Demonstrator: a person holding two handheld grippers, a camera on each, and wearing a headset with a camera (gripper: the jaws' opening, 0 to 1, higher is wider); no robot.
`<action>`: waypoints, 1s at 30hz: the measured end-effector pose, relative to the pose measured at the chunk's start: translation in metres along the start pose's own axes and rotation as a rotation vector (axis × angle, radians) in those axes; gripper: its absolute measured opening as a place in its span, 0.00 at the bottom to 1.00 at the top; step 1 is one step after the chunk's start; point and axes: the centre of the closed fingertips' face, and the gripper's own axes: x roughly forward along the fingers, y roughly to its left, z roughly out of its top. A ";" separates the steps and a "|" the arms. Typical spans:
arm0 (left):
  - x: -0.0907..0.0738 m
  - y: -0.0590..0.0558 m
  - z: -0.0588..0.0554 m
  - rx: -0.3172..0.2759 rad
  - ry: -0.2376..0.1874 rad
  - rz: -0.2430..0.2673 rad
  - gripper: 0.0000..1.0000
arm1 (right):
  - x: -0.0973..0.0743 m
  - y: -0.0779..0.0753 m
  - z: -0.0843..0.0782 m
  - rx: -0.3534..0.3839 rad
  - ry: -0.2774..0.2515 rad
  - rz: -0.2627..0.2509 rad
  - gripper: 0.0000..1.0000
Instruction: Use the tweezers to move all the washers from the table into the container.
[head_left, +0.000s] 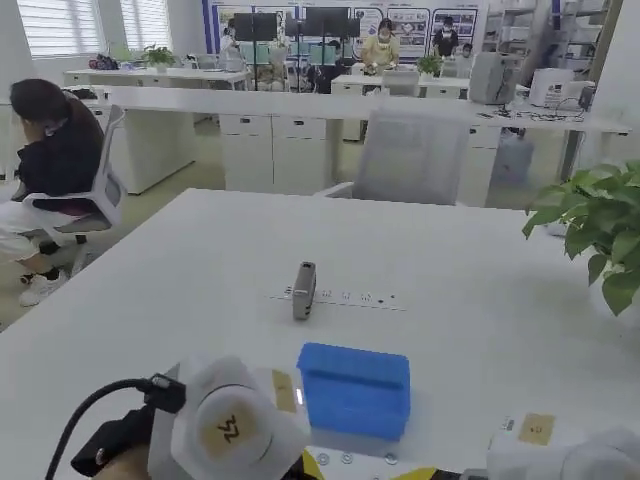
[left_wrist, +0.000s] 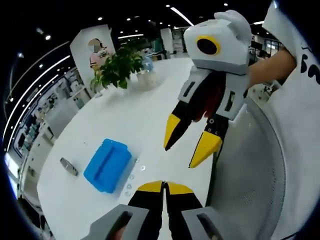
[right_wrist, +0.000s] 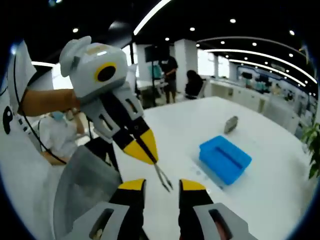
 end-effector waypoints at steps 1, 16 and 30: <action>-0.002 -0.001 0.001 0.016 -0.002 -0.010 0.00 | 0.003 0.002 0.001 -0.010 0.007 0.011 0.23; -0.035 -0.018 0.012 0.195 -0.040 -0.130 0.00 | 0.039 0.036 0.013 -0.132 0.056 0.028 0.15; -0.049 -0.017 0.009 0.267 -0.066 -0.140 0.00 | 0.046 0.037 0.021 -0.146 0.061 -0.038 0.03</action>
